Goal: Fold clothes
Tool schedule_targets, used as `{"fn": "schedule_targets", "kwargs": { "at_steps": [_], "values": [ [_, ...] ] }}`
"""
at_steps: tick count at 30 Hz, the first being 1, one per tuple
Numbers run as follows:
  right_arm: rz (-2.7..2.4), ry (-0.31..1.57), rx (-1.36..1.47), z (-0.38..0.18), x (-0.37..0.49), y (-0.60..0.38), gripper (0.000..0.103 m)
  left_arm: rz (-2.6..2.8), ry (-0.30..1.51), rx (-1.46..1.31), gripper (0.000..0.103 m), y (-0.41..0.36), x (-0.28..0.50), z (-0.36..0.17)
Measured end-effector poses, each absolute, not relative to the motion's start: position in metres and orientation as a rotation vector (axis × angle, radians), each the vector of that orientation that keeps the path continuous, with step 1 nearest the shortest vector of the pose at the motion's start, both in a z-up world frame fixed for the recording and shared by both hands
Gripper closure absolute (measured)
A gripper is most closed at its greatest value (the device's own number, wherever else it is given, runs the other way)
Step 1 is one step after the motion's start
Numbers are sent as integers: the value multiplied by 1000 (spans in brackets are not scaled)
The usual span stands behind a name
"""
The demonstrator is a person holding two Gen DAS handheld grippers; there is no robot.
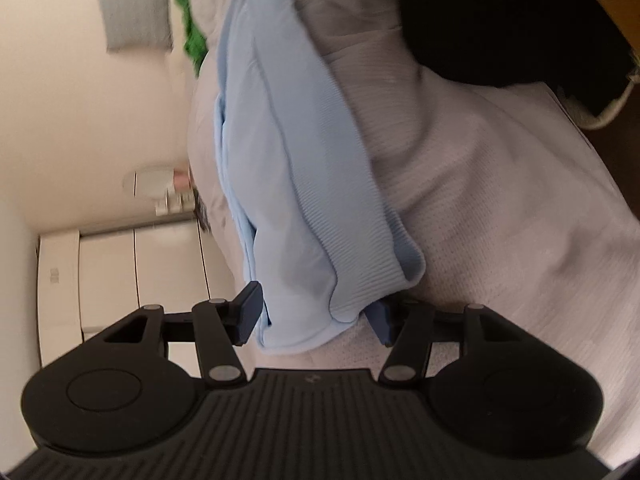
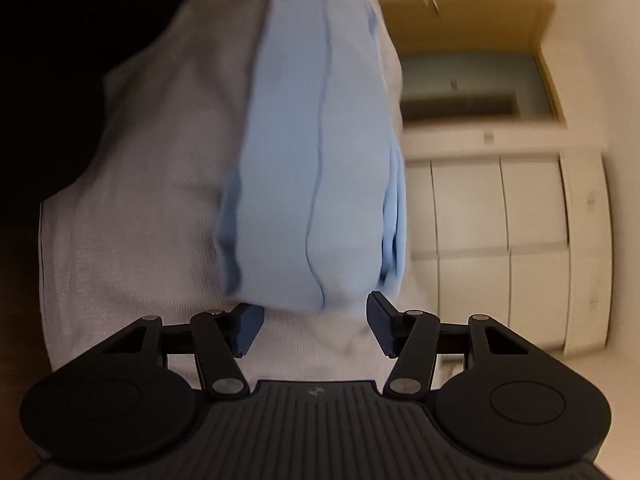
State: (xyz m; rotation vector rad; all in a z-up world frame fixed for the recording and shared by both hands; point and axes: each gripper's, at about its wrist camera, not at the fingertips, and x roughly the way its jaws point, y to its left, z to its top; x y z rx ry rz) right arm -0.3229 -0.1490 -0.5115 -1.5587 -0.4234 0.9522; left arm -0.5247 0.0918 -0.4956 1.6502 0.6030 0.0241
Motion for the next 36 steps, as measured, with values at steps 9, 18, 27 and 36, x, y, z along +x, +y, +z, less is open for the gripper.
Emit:
{"fn": "schedule_targets", "kwargs": {
  "at_steps": [9,18,27,36],
  "values": [
    [1081,-194,-1469,-466,-308,-123,91,7,659,1406,90,87,-515,-443],
    [1169,246,-783,-321,-224,-81,92,255,748,494,91,204,-434,-370],
    [1024,766,-288,-347,-54,-9,88,461,763,-400,86,351,-347,-343],
    [999,992,206,-388,-7,-48,50,349,645,-840,55,396,-358,-378]
  ]
}}
